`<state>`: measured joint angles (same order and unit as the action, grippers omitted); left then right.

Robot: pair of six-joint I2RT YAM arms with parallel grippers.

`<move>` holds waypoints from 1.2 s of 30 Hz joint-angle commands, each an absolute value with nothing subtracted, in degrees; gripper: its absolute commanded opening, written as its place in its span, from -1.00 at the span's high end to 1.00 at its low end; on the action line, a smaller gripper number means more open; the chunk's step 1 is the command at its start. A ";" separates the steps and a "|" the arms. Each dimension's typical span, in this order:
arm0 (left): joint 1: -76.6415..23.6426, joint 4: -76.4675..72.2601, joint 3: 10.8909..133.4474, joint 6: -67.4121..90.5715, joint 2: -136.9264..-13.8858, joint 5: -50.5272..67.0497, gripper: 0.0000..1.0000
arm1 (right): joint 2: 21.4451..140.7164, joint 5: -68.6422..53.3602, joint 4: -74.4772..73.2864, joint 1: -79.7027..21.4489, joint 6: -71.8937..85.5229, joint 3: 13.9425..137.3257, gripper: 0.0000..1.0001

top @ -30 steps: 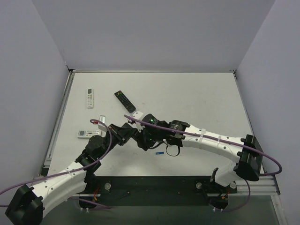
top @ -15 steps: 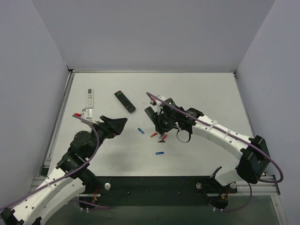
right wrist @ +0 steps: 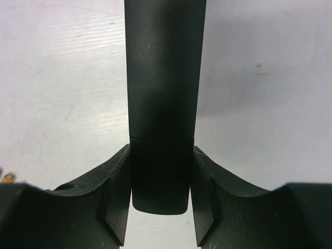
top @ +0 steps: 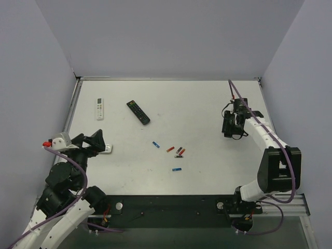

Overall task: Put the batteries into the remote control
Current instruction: Place the remote control at the center of the board, then reset both arms

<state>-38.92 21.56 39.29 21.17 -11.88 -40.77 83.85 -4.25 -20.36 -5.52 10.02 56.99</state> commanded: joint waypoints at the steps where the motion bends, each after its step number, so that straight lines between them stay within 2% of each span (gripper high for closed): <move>1: -38.76 22.85 37.01 15.64 -11.08 -45.97 -0.85 | 87.70 -5.01 -19.51 1.30 10.02 56.87 0.76; 6: -38.06 22.41 36.65 13.72 -10.46 -47.10 -0.89 | 91.05 -5.27 -18.90 5.36 9.58 56.95 0.67; 7: -38.06 22.41 36.56 13.62 -9.94 -47.20 -0.89 | 92.19 -5.53 -18.81 5.88 9.49 56.95 0.56; 15: -37.70 23.20 36.04 13.10 -7.82 -47.46 -0.92 | 95.36 -5.62 -18.81 6.15 9.40 55.55 0.15; 18: -37.62 23.20 35.95 13.10 -7.56 -46.85 -0.93 | 94.05 -6.15 -18.81 6.24 9.49 54.93 -0.18; 19: -37.53 23.03 35.95 13.10 -7.73 -46.58 -0.93 | 93.00 -6.67 -18.72 6.24 9.58 54.67 -0.36; 21: -37.35 22.94 36.03 13.10 -8.00 -46.15 -0.93 | 91.85 -7.29 -18.72 6.15 10.02 54.14 -0.52; 22: -37.27 23.03 36.04 13.18 -8.35 -45.97 -0.93 | 90.28 -7.29 -18.72 6.15 10.11 53.97 -0.63; 25: -36.91 23.64 36.21 13.62 -8.70 -45.97 -0.94 | 85.46 -7.03 -18.55 6.15 11.07 53.00 -0.76; 32: -36.12 23.29 36.04 14.33 -9.40 -45.62 -0.94 | 67.70 -10.01 -13.63 6.15 15.90 50.02 -0.95; 36: -35.51 23.38 36.03 14.94 -11.16 -44.48 -0.95 | 56.10 -12.20 -10.47 6.15 19.33 47.99 -0.99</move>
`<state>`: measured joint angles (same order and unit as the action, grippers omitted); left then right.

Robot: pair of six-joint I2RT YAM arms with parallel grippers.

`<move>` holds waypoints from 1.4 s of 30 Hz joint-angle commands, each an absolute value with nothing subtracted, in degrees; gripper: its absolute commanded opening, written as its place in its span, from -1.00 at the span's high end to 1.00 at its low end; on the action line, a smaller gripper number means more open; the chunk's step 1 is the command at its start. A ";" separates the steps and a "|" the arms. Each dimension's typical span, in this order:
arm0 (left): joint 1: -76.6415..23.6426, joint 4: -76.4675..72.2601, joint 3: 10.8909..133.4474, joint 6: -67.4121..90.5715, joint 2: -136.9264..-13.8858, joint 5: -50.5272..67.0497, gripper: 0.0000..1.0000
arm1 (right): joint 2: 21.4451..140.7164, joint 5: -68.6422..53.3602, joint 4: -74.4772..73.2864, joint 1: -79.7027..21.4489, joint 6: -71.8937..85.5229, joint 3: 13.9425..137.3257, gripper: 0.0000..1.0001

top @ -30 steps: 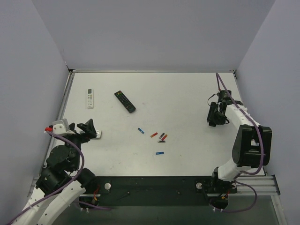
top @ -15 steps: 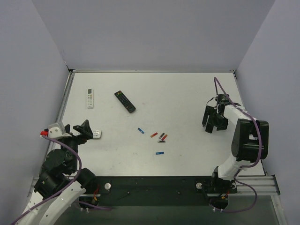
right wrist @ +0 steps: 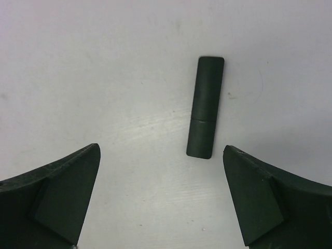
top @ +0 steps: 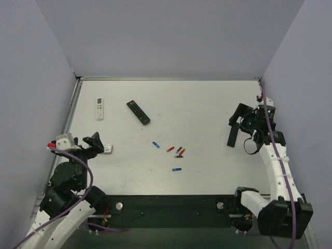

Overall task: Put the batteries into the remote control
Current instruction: Reset both arms

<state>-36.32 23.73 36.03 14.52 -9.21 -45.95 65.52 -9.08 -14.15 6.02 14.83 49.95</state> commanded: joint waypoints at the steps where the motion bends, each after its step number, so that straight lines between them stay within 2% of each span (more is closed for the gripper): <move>1: -35.25 23.29 36.04 15.12 -11.95 -44.21 -0.95 | 51.38 -12.48 -8.37 6.15 20.64 46.86 -1.00; 9: -34.10 23.29 35.95 16.69 -15.90 -42.89 -0.95 | 27.27 -11.17 2.64 3.26 27.51 36.75 -1.00; 14: -33.40 22.76 35.95 17.75 -19.51 -41.93 -0.95 | 15.83 -1.34 -5.96 0.62 23.48 35.77 -1.00; 21: -31.03 22.24 36.39 18.72 -24.69 -39.82 -0.95 | 3.45 6.31 -13.70 -3.51 15.92 36.39 -1.00; 27: -28.92 22.32 36.39 19.51 -26.02 -39.90 -0.95 | -1.67 12.65 -16.96 -5.27 12.92 34.54 -1.00; 33: -26.20 21.80 35.86 19.25 -24.35 -39.55 -0.95 | -0.26 13.97 -20.04 -7.82 8.18 38.23 -1.00; 42: -23.56 20.13 34.81 18.98 -23.82 -36.92 -0.95 | 0.26 17.66 -19.77 -9.23 8.17 36.30 -1.00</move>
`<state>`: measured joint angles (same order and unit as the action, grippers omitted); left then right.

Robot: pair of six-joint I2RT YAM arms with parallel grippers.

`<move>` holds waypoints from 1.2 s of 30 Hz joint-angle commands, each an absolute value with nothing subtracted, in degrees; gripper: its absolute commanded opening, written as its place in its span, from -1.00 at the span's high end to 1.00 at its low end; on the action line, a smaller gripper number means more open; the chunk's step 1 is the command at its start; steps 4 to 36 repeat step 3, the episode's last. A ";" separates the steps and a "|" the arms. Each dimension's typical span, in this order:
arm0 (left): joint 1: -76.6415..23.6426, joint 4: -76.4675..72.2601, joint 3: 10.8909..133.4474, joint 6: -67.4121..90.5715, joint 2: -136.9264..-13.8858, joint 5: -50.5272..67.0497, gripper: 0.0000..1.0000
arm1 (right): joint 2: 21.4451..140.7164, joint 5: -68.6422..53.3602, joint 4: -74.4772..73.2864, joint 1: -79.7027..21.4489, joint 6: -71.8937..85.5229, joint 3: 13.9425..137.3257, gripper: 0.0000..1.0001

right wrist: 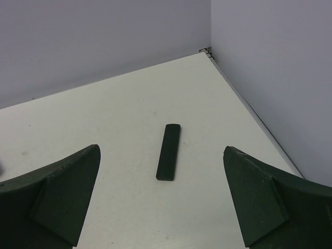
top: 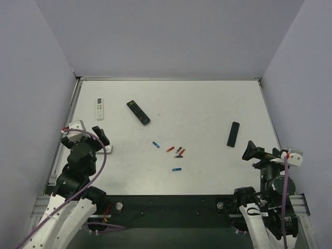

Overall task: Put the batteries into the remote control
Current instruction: Reset both arms

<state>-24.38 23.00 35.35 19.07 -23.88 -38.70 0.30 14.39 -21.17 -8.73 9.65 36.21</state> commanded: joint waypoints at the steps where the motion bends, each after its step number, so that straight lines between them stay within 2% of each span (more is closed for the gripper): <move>1: -23.29 19.52 34.89 18.81 -24.25 -36.57 -0.95 | -1.13 17.49 -19.86 -9.14 8.17 36.12 -1.00; 36: -22.68 19.16 34.89 18.81 -24.78 -34.81 -0.95 | -1.32 18.36 -19.78 -9.14 7.91 36.12 -1.00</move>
